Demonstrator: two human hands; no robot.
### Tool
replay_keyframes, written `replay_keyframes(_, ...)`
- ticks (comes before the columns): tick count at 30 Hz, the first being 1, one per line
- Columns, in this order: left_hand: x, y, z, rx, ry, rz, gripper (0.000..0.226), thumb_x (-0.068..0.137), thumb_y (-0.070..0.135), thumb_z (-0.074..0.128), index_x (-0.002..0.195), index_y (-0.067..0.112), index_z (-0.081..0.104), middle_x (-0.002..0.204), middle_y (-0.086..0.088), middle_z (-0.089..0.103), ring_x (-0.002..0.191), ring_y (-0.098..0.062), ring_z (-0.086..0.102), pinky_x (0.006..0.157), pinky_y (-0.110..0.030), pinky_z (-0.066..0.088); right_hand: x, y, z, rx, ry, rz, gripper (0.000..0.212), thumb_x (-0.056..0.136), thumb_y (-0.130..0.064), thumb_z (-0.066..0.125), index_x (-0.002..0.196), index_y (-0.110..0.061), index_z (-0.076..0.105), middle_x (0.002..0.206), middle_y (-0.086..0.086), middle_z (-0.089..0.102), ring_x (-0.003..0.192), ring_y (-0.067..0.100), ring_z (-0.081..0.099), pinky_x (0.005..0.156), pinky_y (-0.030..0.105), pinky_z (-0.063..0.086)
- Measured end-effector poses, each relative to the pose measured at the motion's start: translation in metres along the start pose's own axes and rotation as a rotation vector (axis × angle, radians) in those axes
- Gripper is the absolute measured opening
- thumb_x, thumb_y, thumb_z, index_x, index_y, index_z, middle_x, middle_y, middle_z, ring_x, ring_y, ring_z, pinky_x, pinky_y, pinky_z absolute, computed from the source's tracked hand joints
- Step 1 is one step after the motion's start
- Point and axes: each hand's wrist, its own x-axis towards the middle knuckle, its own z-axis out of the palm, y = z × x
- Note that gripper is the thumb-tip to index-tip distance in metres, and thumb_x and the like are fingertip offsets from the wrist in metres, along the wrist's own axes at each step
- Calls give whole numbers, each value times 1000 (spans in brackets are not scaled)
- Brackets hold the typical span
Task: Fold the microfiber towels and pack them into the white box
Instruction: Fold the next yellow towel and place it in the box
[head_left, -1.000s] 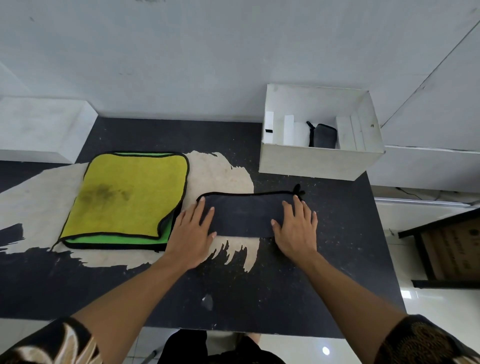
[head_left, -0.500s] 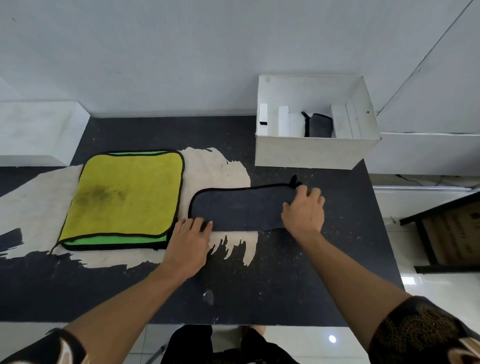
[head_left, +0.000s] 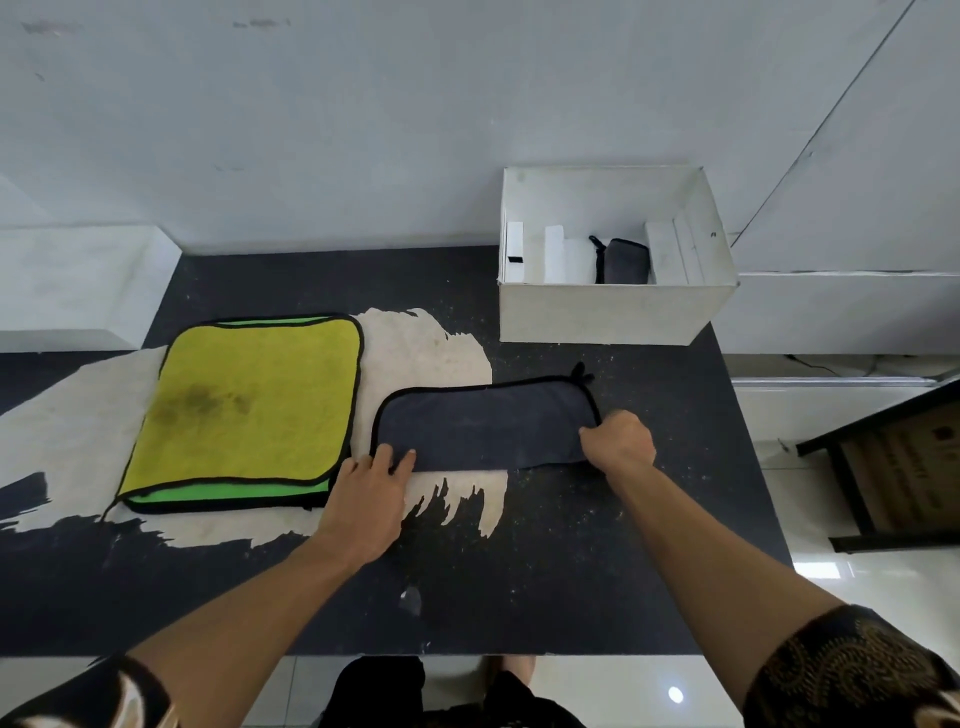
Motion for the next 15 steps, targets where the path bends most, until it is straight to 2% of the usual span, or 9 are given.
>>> replay_keyframes(3,-3,1,-3,-9,-16,42,59,91,30,54,146,17,36,127,-6,47,101,-23,59,87,-35,43,-2,12,-7,46,-3,48,15,84,-16,60,93,-4,64,82,12,68,66,28,68,52,27,51)
replay_keyframes(6,-1,4,-15,44,-32,120,37,91,28,51,127,19,51,111,-2,61,91,-22,62,83,-36,43,-5,26,-8,73,15,69,7,81,-13,58,80,-7,61,77,12,67,62,27,66,46,23,45)
replay_keyframes(9,9,9,-31,42,-34,131,21,92,27,47,108,19,58,97,-1,67,85,-22,64,79,-36,45,-5,29,-8,106,27,69,23,88,-27,62,79,-6,60,81,12,68,68,28,66,50,24,41)
replay_keyframes(12,27,23,-47,-151,16,72,23,95,33,48,105,17,61,102,-3,67,91,-25,64,75,-34,47,-4,25,-11,106,-2,47,32,91,-36,62,92,-4,64,89,12,69,79,30,67,61,29,46)
replay_keyframes(15,52,49,-67,-513,-63,-49,22,93,35,55,105,19,65,106,-3,69,97,-25,64,80,-35,52,-6,25,-12,118,-13,18,25,91,-31,64,92,-6,65,85,9,66,79,28,65,57,27,43)
